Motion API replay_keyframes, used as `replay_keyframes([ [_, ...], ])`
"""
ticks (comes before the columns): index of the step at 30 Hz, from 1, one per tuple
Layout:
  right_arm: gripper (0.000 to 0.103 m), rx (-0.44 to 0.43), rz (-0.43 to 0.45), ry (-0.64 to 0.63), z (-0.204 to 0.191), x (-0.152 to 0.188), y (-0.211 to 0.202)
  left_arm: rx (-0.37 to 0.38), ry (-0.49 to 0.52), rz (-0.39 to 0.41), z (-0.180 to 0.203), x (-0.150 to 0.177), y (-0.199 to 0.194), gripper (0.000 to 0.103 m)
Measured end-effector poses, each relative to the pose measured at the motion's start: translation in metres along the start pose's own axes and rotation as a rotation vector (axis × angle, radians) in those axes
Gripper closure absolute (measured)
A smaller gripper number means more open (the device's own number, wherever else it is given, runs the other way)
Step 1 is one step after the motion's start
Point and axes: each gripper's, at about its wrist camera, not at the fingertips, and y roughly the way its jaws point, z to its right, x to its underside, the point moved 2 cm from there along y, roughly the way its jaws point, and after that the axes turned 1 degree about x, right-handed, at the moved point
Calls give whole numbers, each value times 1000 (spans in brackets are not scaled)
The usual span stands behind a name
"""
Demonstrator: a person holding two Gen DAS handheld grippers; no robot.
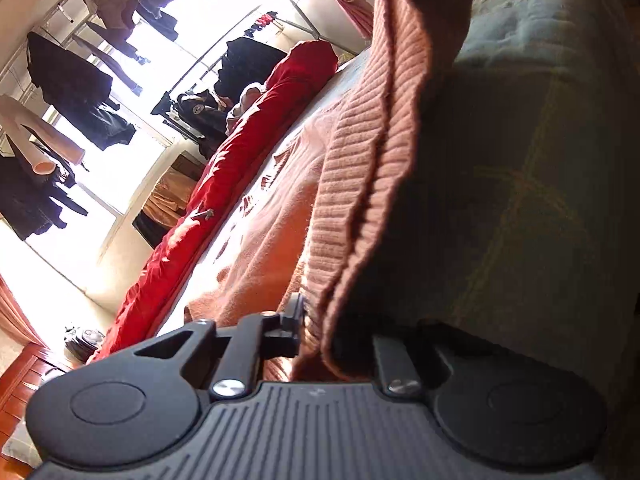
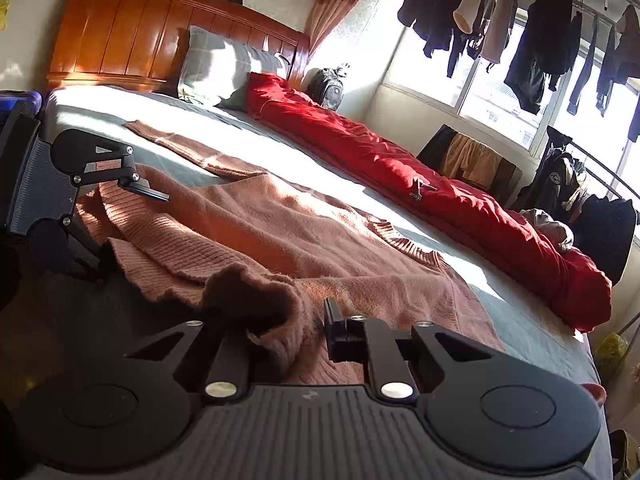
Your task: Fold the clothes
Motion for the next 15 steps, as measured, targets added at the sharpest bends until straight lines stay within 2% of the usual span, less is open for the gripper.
replay_keyframes([
  [7, 93, -80, -47, -28, 0, -2, -9, 107, 12, 59, -35, -7, -32, 99],
  [11, 93, -163, -61, 1, 16, -7, -24, 215, -9, 92, -56, -20, -57, 99],
  [15, 93, -225, -118, 13, 26, -5, -31, 313, -27, 77, -52, -21, -59, 99],
])
